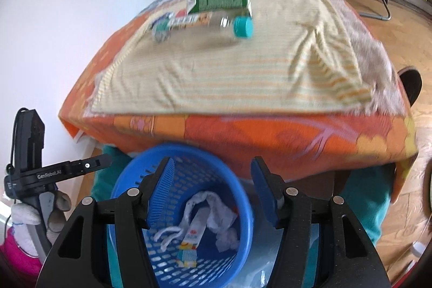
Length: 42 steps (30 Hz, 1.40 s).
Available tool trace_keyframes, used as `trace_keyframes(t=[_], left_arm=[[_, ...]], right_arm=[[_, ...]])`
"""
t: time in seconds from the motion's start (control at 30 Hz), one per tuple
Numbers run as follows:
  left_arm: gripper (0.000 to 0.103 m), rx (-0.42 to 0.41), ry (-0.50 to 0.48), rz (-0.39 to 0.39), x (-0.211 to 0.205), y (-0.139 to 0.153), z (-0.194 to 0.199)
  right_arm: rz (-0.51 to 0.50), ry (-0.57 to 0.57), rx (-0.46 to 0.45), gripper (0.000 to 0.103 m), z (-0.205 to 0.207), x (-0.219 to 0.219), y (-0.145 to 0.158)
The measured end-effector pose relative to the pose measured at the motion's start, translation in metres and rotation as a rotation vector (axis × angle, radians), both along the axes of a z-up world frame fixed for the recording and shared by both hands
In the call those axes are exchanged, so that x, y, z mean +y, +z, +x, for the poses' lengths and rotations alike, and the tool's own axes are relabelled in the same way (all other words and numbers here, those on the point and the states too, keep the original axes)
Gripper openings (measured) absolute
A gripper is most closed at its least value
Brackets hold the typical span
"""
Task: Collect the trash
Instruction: 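Move both tools back over the bed toward the bottle and boxes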
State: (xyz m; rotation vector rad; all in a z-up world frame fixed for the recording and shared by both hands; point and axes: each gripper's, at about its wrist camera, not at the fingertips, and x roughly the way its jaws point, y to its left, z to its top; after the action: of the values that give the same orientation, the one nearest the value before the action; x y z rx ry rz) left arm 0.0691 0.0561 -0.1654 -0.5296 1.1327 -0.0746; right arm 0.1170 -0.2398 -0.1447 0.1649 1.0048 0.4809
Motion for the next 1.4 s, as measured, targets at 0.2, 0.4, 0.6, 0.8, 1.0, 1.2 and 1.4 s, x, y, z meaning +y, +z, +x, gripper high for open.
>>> trace_keyframes(t=[0.2,0.4,0.6,0.8,1.0,1.2,1.4], left_arm=[[0.062,-0.047,0.006,-0.008,0.002,0.02,0.025],[0.062,-0.084,0.023,0.003,0.013,0.041,0.055],[0.062,-0.119,0.032,0.029,0.025,0.059,0.085],[0.062,-0.141,0.019,0.061,0.026,0.068,0.108],[0.062,-0.136,0.0,0.051,0.021,0.069,0.134],[0.062,-0.13,-0.001,-0.013,0.006,0.066,0.156],[0.062,-0.114,0.009,-0.064,-0.007,0.06,0.172]], right_arm=[[0.016,-0.025,-0.046,0.06,0.023,-0.008,0.024],[0.029,-0.046,-0.09,0.067,0.047,-0.011,0.047],[0.085,-0.089,-0.094,0.073,0.081,-0.015,0.068],[0.135,-0.134,-0.054,0.073,0.119,-0.015,0.069],[0.149,-0.134,-0.039,0.073,0.15,-0.011,0.066],[0.174,-0.109,0.023,0.074,0.178,-0.009,0.049],[0.26,-0.121,0.127,0.074,0.189,-0.012,0.017]])
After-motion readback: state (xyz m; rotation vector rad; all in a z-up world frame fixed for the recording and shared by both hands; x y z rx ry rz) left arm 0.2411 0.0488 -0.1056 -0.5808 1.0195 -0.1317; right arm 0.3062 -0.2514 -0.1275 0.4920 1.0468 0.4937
